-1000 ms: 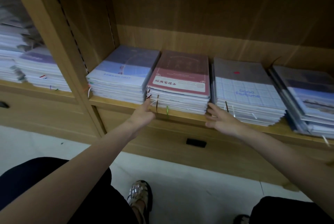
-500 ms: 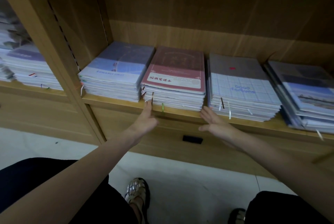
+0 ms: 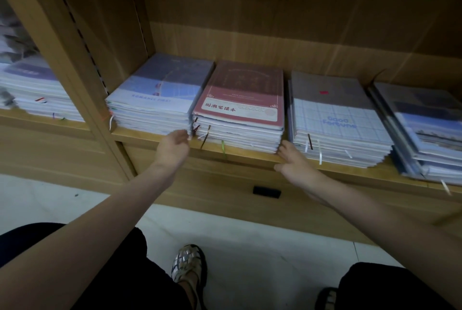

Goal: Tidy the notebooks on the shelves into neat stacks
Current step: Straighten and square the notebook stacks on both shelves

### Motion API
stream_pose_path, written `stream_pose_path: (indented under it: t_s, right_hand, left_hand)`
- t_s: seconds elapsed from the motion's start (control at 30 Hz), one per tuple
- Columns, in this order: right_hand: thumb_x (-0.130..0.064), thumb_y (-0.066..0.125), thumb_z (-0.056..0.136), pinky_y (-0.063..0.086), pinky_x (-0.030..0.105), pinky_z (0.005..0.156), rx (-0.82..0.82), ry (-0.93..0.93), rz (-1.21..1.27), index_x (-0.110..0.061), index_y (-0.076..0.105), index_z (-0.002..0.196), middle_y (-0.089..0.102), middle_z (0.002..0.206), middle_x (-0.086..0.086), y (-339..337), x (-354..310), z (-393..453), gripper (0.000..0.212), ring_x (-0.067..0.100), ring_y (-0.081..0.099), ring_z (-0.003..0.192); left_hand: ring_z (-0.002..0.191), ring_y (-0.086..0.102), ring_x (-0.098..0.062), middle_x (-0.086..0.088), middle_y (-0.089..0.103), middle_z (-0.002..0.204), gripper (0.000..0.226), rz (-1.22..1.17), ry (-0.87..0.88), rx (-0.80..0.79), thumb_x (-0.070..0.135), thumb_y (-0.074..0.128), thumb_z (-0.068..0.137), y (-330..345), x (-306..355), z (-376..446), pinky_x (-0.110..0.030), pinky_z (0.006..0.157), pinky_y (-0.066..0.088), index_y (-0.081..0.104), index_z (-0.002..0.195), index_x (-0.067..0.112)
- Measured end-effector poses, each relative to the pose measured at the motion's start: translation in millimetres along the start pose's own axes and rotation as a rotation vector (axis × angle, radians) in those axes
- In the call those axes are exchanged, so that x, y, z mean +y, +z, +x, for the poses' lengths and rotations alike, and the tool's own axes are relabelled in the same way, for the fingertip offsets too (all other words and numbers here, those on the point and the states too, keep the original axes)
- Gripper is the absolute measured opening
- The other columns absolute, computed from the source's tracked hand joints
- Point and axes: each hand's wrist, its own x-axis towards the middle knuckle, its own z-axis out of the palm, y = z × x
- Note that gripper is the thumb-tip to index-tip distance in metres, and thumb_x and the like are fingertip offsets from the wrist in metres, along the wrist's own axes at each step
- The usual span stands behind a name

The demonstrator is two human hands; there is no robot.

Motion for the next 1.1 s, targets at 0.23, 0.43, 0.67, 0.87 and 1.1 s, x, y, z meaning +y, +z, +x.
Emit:
stream_pose_path:
  t_s: [0.23,0.43,0.67,0.87,1.1]
  right_hand:
    - [0.0,0.049,0.092,0.023,0.038,0.115,0.018,0.003,0.02,-0.018,0.009,0.151,0.023,0.155,0.001,6,-13,7,0.073,0.02,0.022,0.142]
    - [0.006,0.046,0.092,0.027,0.032,0.109,0.026,-0.014,0.036,-0.015,0.018,0.148,0.032,0.15,0.003,3,-15,-1,0.066,0.02,0.03,0.138]
    - [0.006,0.048,0.092,0.022,0.031,0.112,-0.016,-0.032,0.067,-0.018,0.013,0.15,0.026,0.153,-0.001,0,-14,-4,0.072,0.017,0.024,0.141]
    - [0.008,0.047,0.09,0.021,0.034,0.115,-0.026,-0.019,0.105,-0.02,0.008,0.151,0.02,0.155,-0.001,0,-11,-2,0.077,0.017,0.02,0.142]
    - [0.0,0.046,0.094,0.02,0.035,0.116,-0.058,-0.004,-0.057,-0.018,0.001,0.151,0.011,0.158,0.0,-7,-10,-7,0.075,0.019,0.018,0.143]
  left_hand:
    - [0.128,0.045,-0.022,-0.01,0.051,0.131,0.052,-0.027,0.0,-0.048,-0.017,0.035,0.088,0,-2,-2,-0.026,0.106,0.034,0.04,0.136,0.002]
    - [0.134,0.034,-0.021,-0.002,0.041,0.144,0.066,-0.059,-0.06,-0.217,-0.011,0.045,0.086,13,-3,-3,-0.045,0.112,0.028,0.034,0.144,0.02]
    - [0.122,0.043,-0.021,-0.003,0.048,0.136,0.065,-0.055,-0.112,-0.221,-0.008,0.049,0.084,13,2,4,-0.046,0.11,0.032,0.04,0.14,0.024]
    - [0.119,0.046,-0.021,-0.004,0.039,0.144,0.073,-0.035,-0.123,-0.278,-0.008,0.05,0.084,12,1,0,-0.048,0.11,0.031,0.03,0.145,0.025]
    - [0.117,0.047,-0.023,-0.007,0.046,0.138,0.054,0.305,0.045,-0.154,-0.003,0.045,0.09,11,17,-17,-0.026,0.094,0.038,0.036,0.141,0.011]
